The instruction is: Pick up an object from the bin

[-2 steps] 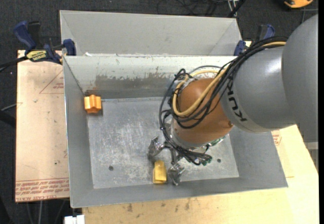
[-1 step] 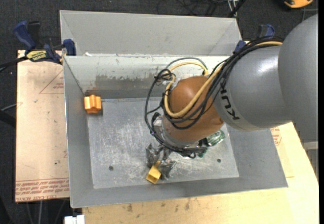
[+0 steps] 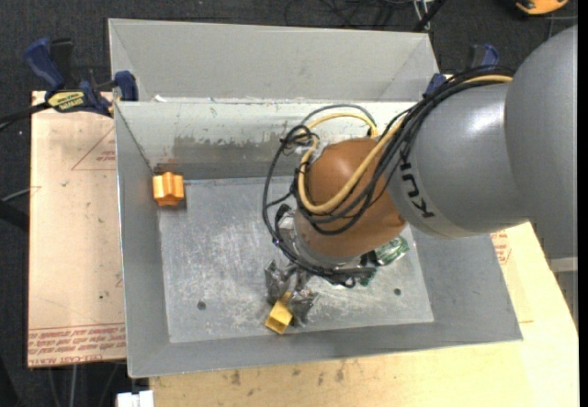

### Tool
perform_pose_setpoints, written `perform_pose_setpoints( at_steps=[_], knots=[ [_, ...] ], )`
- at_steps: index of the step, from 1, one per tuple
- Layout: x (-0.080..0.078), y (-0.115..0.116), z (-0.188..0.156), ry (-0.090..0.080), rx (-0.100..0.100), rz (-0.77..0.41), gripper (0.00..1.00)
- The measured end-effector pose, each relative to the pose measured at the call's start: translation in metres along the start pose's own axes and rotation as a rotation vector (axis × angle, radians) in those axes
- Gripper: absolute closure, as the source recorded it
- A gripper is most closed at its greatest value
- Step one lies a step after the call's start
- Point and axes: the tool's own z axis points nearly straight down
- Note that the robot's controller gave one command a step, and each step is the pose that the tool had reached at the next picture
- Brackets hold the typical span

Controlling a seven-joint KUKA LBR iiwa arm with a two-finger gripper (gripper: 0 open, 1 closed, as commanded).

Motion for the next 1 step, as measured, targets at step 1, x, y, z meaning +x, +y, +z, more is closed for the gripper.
perform_pose_setpoints(
  at_steps=[1],
  knots=[
    [0.0009, -0.0165, -0.1598, 0.006, -0.001, 0.013, 1.00]
  ],
)
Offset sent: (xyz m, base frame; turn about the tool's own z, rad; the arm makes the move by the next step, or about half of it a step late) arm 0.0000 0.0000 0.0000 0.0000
